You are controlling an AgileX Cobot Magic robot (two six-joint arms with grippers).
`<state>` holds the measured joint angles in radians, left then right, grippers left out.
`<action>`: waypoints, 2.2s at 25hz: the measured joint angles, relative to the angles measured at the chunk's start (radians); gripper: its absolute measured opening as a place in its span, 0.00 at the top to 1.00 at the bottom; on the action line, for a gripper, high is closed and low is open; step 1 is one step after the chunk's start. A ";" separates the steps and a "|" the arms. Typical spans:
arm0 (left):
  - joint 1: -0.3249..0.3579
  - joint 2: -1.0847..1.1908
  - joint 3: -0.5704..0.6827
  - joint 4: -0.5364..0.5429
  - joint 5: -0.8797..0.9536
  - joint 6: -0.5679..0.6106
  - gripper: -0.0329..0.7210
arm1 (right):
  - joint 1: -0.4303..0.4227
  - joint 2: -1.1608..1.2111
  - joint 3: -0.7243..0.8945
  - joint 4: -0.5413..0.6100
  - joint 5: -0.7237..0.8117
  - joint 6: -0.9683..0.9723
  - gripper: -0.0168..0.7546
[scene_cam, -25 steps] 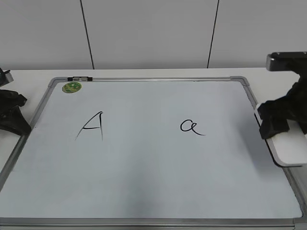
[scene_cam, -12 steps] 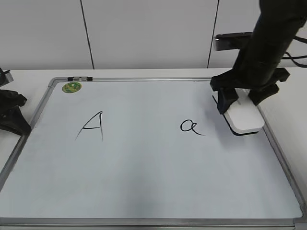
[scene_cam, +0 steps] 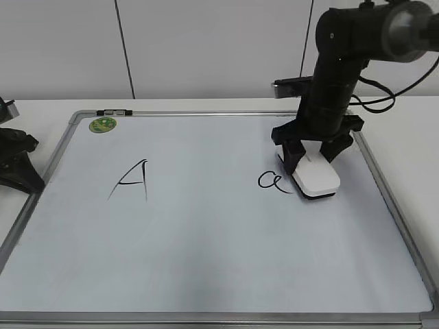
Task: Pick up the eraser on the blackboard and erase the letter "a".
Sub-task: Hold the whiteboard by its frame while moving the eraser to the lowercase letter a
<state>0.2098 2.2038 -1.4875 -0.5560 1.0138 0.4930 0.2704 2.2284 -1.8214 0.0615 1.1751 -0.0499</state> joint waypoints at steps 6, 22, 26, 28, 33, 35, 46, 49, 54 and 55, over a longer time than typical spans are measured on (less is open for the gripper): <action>0.000 0.000 0.000 0.000 0.000 0.000 0.90 | 0.000 0.071 -0.054 0.000 0.012 -0.016 0.29; 0.000 0.000 0.000 0.000 0.000 0.000 0.90 | 0.134 0.116 -0.122 -0.047 0.052 -0.023 0.29; 0.000 0.000 0.000 -0.002 0.000 0.000 0.90 | 0.206 0.117 -0.123 -0.052 0.048 -0.026 0.29; 0.000 0.000 0.000 -0.002 0.000 0.000 0.90 | 0.223 0.117 -0.123 -0.054 0.048 -0.030 0.29; 0.000 0.000 0.000 -0.002 0.000 0.000 0.90 | 0.227 0.117 -0.123 -0.067 0.048 -0.033 0.29; 0.000 0.000 0.000 -0.002 0.000 0.000 0.90 | 0.227 0.117 -0.123 -0.074 0.046 -0.033 0.29; 0.000 0.000 0.000 -0.008 0.000 0.000 0.90 | 0.169 0.139 -0.179 -0.079 0.067 -0.033 0.29; 0.000 0.000 0.000 -0.009 0.000 0.000 0.90 | 0.123 0.141 -0.181 -0.080 0.063 -0.033 0.29; 0.000 0.000 0.000 -0.009 0.000 0.000 0.90 | 0.063 0.141 -0.181 -0.081 0.060 -0.029 0.29; 0.000 0.000 0.000 -0.009 0.000 0.000 0.90 | 0.056 0.141 -0.181 -0.085 0.060 -0.029 0.29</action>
<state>0.2098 2.2038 -1.4875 -0.5650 1.0138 0.4930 0.3265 2.3690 -2.0028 -0.0239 1.2349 -0.0792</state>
